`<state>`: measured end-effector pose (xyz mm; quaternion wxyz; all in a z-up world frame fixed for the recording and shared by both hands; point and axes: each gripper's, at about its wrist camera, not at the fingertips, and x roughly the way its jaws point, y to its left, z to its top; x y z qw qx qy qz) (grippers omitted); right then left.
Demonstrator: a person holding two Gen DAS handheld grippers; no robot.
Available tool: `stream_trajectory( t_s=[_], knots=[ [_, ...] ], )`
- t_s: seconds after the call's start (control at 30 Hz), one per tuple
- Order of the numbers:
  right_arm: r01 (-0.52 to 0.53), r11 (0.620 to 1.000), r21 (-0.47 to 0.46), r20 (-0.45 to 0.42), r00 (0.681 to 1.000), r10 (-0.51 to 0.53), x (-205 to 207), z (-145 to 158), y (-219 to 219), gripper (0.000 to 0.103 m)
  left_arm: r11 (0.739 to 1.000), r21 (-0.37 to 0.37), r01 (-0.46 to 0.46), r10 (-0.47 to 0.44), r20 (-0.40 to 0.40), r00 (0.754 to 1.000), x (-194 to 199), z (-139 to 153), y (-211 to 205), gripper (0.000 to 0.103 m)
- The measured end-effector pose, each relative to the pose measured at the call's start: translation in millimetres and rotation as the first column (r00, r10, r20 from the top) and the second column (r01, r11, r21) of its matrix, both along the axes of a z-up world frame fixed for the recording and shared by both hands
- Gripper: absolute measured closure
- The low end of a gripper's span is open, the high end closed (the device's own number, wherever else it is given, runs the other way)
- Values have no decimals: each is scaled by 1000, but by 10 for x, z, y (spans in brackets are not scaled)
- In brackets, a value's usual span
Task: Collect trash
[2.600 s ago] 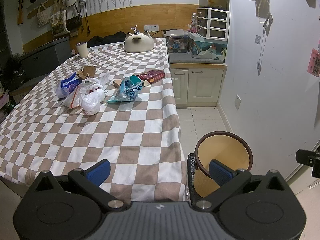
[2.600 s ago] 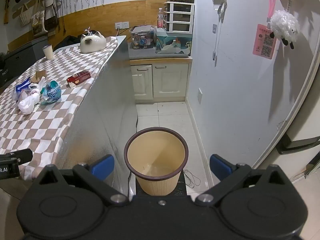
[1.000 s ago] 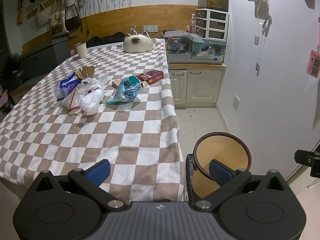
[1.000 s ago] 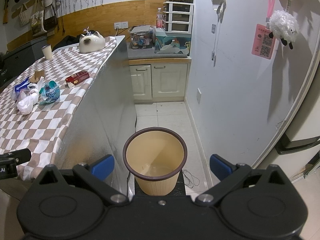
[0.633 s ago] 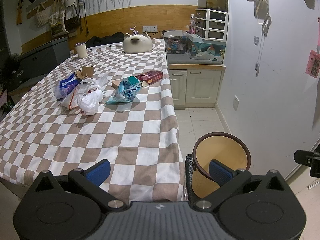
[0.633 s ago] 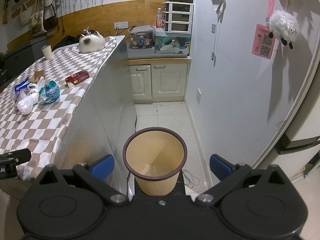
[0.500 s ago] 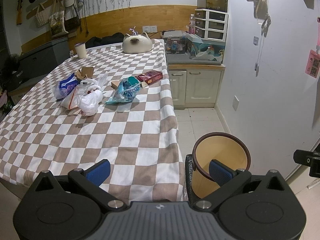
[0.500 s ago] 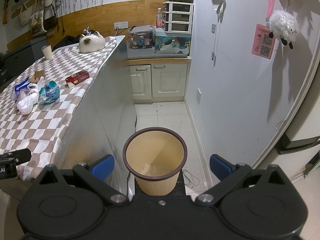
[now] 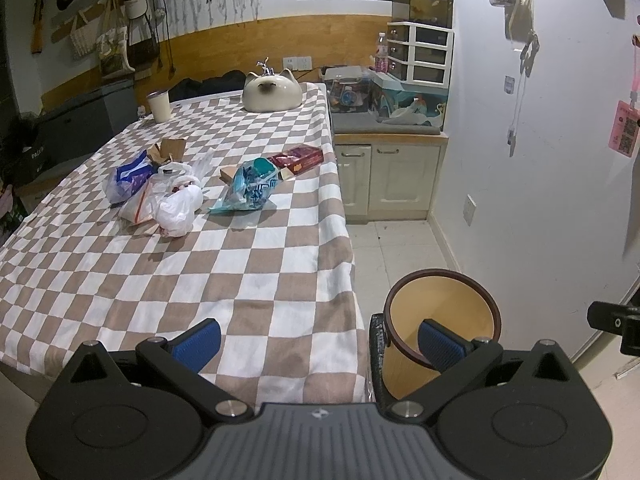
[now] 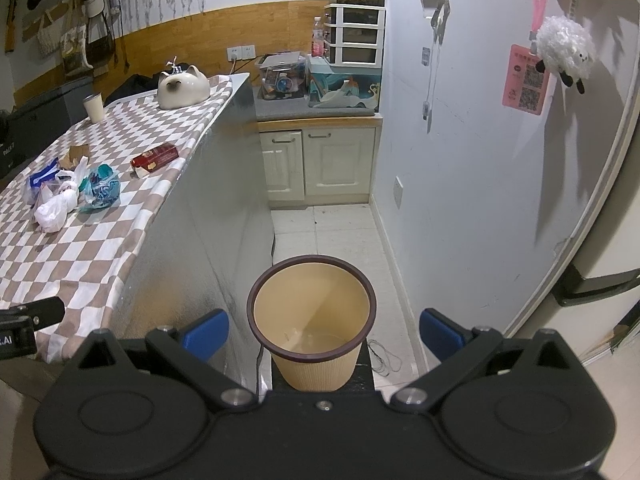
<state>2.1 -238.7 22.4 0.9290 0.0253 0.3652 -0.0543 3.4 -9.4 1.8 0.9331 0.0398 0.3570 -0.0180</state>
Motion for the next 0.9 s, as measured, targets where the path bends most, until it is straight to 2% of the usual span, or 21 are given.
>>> stream_trajectory(
  t_s=[0.3,0.5,0.7,0.9],
  knots=[
    [-22,999,47,80,997,18,82,-96,8,0,999,-8,-39,39,12,999,211,-180,181,0],
    [-72,995,66,141,988,62,270,-126,99,0,996,-11,-89,89,6,996,421,-289,423,0],
    [-161,984,76,231,963,139,576,-115,307,0,988,11,-157,157,34,987,653,-326,751,0],
    [-286,943,169,301,926,226,1000,-189,595,0,975,44,-218,216,44,975,970,-377,1086,0]
  ],
)
